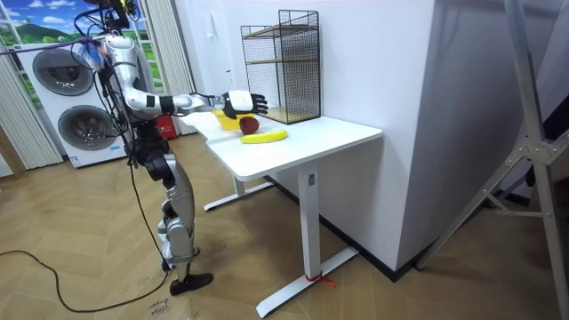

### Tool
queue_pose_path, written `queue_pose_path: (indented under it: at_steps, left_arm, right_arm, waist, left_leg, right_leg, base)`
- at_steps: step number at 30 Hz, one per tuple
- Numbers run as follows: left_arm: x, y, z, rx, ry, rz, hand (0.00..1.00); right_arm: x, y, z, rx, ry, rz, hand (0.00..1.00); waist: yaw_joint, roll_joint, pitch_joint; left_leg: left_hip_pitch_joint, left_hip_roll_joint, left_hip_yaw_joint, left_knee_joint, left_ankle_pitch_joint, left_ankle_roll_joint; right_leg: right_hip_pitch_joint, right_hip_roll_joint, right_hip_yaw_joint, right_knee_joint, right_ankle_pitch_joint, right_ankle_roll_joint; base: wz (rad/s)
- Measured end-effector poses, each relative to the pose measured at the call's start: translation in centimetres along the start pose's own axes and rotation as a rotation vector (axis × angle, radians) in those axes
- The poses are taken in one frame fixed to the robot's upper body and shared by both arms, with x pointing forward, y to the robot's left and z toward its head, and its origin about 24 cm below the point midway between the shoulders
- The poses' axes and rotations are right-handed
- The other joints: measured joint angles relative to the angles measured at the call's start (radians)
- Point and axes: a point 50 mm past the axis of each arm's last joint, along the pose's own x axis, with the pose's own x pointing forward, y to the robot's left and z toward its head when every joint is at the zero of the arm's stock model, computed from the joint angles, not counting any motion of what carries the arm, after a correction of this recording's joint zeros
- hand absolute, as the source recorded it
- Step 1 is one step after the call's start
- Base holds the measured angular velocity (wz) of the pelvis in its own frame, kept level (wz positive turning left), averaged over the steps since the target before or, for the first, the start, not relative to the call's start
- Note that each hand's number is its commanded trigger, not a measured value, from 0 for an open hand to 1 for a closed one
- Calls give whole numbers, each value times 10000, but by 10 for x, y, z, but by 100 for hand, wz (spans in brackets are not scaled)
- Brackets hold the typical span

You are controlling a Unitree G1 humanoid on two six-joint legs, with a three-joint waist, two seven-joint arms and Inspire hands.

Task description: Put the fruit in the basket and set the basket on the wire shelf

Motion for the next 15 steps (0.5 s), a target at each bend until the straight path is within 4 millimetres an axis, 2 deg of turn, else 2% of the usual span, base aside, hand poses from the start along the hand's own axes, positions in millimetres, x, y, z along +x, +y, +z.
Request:
queue_pose_path:
  at_steps: [8, 15]
  left_arm:
    - [0, 0, -1, 40, 27, -23, 0]
    - [0, -2, -1, 110, 15, -72, 0]
  right_arm:
    - [-2, 3, -4, 38, 174, 289, 0]
    - [-4, 6, -19, 178, 879, 392, 0]
  waist:
    - [-4, -38, 28]
    - [15, 61, 83]
  left_leg:
    - [-3, 16, 8, 4, -3, 3]
    - [-15, 17, 27, -4, -4, 6]
  right_leg:
    - [0, 29, 10, -7, 24, -12]
    - [-4, 27, -7, -24, 33, -2]
  base:
    - [0]
    - [0]
